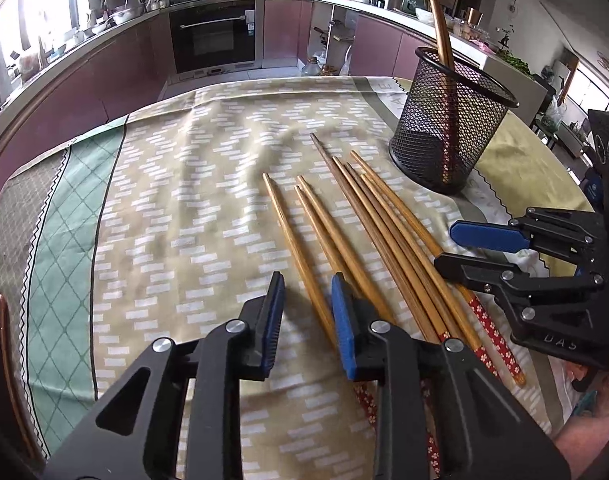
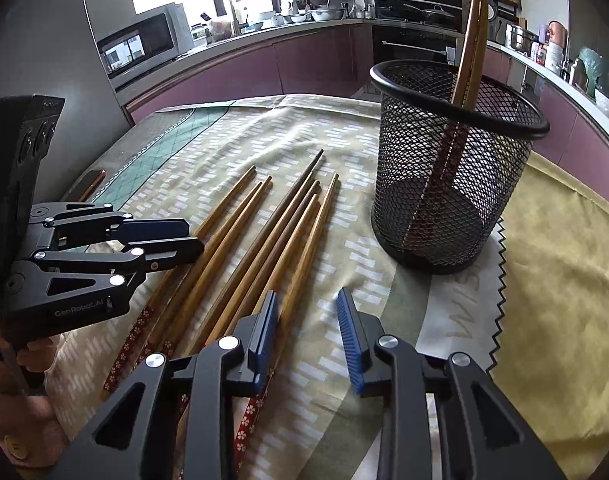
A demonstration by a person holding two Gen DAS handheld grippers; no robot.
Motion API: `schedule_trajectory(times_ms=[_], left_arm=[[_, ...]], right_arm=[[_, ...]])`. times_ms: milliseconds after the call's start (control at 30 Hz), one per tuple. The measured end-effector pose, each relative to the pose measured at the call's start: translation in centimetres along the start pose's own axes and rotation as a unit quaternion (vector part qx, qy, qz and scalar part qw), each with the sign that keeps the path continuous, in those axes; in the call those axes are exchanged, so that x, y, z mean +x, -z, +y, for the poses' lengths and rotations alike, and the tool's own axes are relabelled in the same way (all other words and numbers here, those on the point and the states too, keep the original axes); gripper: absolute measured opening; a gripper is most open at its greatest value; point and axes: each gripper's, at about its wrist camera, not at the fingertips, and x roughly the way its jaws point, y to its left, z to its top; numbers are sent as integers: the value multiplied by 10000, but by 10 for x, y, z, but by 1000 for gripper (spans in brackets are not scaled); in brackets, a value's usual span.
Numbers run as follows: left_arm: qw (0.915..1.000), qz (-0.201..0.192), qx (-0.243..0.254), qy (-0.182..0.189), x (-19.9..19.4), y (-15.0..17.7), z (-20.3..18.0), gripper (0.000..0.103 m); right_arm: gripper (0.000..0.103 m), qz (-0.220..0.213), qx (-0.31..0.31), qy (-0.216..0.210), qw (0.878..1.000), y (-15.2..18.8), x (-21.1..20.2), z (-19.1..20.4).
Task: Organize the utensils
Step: 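Move the right gripper back to the chopsticks and grasp another one, then lift the chopstick upright with the right gripper toward the mesh cup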
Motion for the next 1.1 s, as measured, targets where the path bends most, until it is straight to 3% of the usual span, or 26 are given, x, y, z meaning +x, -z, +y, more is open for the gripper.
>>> schedule_trajectory(times_ms=[200,333,467,800,1100], left_arm=[[9999,-32,-23,-100,7,-7,-3,24],[9998,-38,-143,-123,10,-11,-1,12],[9994,-74,-331,-97,9,-10,3,7],[9988,-285,-398,50,-11,-10,3,7],[9962,-586,-300,571,-46,-18,-10,7]], right_arm=[[20,-12,20,20,10000,-5,5,-1],[12,-25,157,-22,9999,-9,6,-5],[6,-62,380,-158,9991,-9,7,-10],[6,-282,609,-591,9960,-10,-12,-20],[6,-584,563,-973,9919,-16,-39,-19]])
